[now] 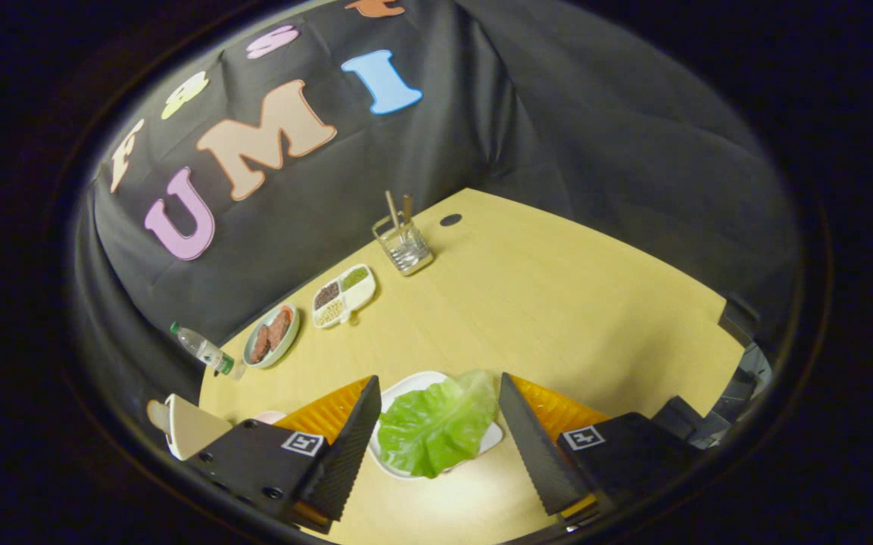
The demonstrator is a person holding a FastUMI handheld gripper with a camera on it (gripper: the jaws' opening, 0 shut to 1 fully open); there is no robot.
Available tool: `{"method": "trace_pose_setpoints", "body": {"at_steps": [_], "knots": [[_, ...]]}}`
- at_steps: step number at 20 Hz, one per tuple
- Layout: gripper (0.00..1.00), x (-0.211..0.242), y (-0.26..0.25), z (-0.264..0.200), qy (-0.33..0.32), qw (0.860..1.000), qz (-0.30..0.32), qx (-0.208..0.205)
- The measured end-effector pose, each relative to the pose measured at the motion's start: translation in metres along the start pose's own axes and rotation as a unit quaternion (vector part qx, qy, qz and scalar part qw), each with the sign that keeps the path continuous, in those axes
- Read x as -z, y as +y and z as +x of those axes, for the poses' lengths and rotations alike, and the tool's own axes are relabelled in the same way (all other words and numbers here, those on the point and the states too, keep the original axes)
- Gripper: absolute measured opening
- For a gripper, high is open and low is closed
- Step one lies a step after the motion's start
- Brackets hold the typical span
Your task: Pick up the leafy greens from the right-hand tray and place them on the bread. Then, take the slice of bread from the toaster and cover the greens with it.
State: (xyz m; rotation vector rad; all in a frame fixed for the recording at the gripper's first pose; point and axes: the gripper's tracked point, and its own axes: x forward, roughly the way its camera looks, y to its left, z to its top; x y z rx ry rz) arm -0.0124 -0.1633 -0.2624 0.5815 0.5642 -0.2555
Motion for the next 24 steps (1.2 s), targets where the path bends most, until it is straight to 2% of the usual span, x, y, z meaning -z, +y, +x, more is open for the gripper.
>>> {"method": "trace_pose_setpoints", "body": {"at_steps": [6,15,19,20,23,24], "knots": [[0.98,0.012,-0.020,0.044,0.030,0.999,0.024,-0.028],[0.82,0.024,-0.003,0.069,0.033,0.996,0.050,-0.072],[0.78,0.034,-0.010,0.076,0.044,0.995,0.058,-0.067],[0.70,0.034,-0.010,0.079,0.043,0.994,0.060,-0.075],[0.44,0.042,-0.017,0.081,0.050,0.995,0.059,-0.066],[0.44,0.044,-0.019,0.080,0.050,0.995,0.059,-0.065]]}}
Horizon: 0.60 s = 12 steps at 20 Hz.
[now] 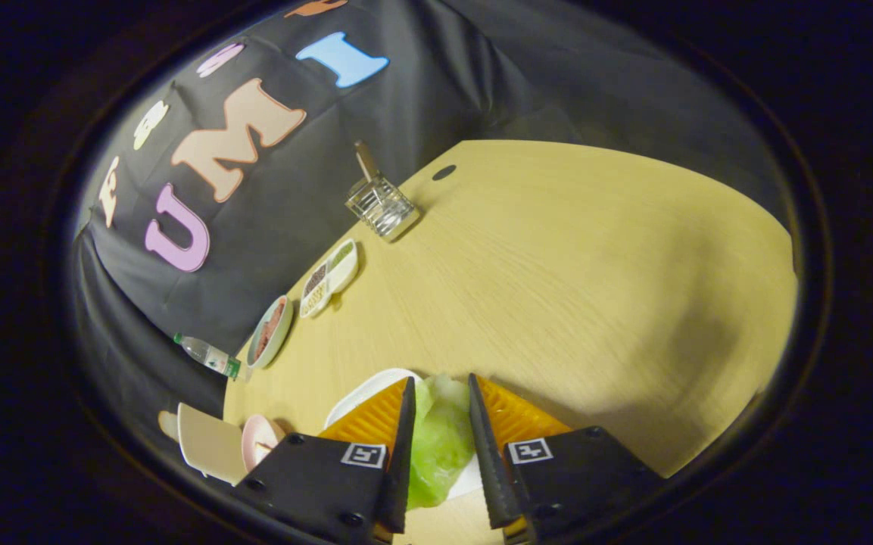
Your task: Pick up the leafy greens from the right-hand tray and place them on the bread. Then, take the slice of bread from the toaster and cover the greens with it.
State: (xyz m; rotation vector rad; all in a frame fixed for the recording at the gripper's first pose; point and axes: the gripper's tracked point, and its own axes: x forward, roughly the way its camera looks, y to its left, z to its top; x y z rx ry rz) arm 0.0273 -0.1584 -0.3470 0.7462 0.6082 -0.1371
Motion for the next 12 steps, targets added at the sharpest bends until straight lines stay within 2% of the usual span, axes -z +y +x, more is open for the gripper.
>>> {"method": "trace_pose_setpoints", "body": {"at_steps": [1,3,5,6,11,12], "knots": [[0.36,0.003,0.007,0.010,-0.003,1.000,0.001,-0.019],[0.18,-0.001,0.004,0.001,-0.001,1.000,0.001,-0.016],[0.19,-0.002,0.007,-0.002,-0.005,1.000,0.006,-0.026],[0.19,0.000,0.010,0.011,-0.010,0.999,0.015,-0.040],[0.05,-0.015,0.018,-0.011,-0.037,0.999,0.013,-0.026],[0.05,-0.013,0.021,-0.014,-0.035,0.999,0.007,-0.024]]}}
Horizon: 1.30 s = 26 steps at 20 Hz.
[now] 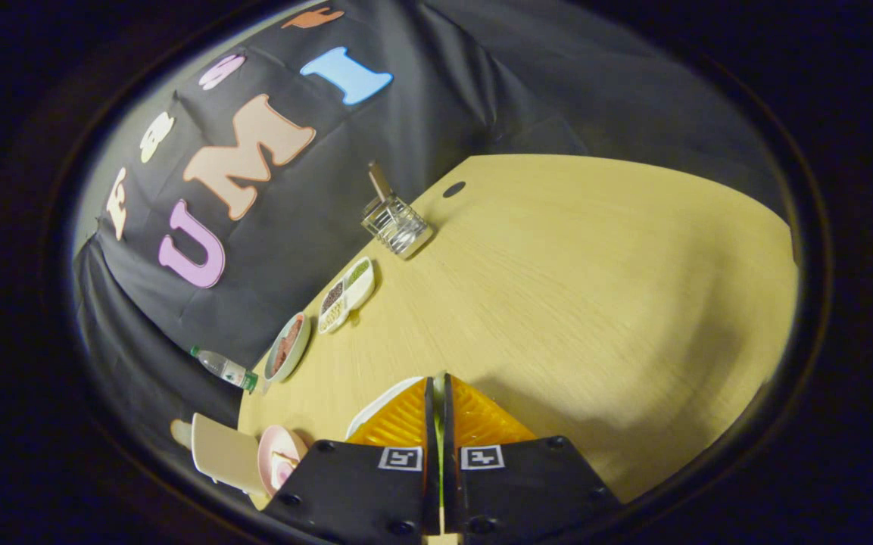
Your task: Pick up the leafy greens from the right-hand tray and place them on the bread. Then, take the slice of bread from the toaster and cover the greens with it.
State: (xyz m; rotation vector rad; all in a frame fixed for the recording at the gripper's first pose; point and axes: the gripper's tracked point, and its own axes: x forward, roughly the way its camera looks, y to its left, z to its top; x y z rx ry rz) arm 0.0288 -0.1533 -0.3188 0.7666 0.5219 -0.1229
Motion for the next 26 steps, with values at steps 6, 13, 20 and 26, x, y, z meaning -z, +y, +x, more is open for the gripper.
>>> {"method": "trace_pose_setpoints", "body": {"at_steps": [6,13,20,26], "knots": [[0.05,-0.016,0.045,-0.027,-0.027,0.999,-0.032,-0.020],[0.05,-0.025,0.124,-0.068,-0.060,0.993,-0.077,-0.064],[0.05,-0.006,0.218,-0.106,-0.084,0.985,-0.040,-0.144],[0.05,0.045,0.287,-0.106,-0.072,0.976,0.045,-0.198]]}}
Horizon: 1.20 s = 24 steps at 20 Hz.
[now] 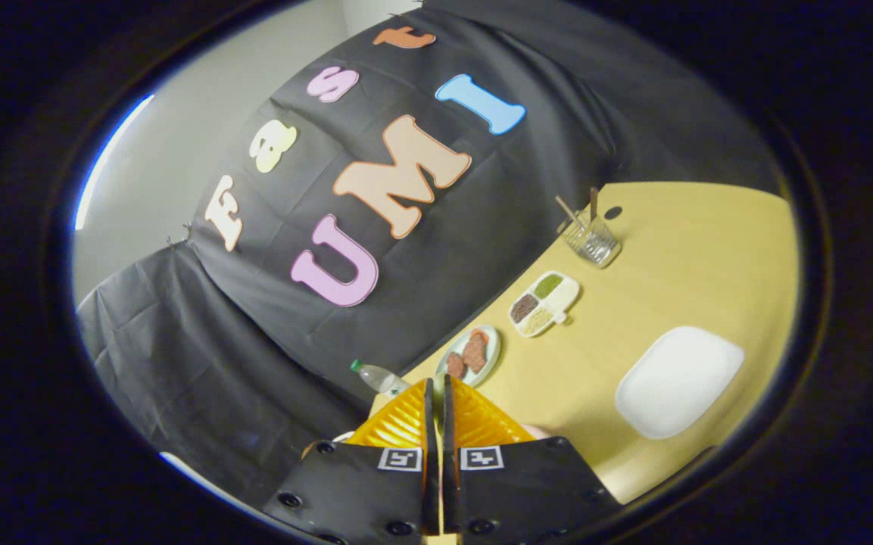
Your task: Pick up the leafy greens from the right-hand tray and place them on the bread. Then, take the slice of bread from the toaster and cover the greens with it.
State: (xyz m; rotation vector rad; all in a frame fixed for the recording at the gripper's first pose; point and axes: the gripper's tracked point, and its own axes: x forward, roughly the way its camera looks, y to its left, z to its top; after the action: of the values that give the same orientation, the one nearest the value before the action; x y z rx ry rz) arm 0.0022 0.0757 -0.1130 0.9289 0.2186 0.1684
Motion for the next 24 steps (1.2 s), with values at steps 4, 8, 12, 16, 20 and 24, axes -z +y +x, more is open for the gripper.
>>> {"method": "trace_pose_setpoints", "body": {"at_steps": [4,8,12,16,20,24], "knots": [[0.05,0.040,0.016,0.023,0.001,0.999,0.042,0.000],[0.05,0.081,-0.003,0.047,0.004,0.998,0.051,0.039],[0.05,0.115,-0.039,0.055,0.023,0.995,0.027,0.094],[0.05,0.112,-0.067,0.048,0.012,0.990,-0.002,0.140],[0.05,0.113,-0.099,0.040,0.010,0.979,-0.040,0.202],[0.06,0.119,-0.113,0.039,0.019,0.968,-0.084,0.236]]}}
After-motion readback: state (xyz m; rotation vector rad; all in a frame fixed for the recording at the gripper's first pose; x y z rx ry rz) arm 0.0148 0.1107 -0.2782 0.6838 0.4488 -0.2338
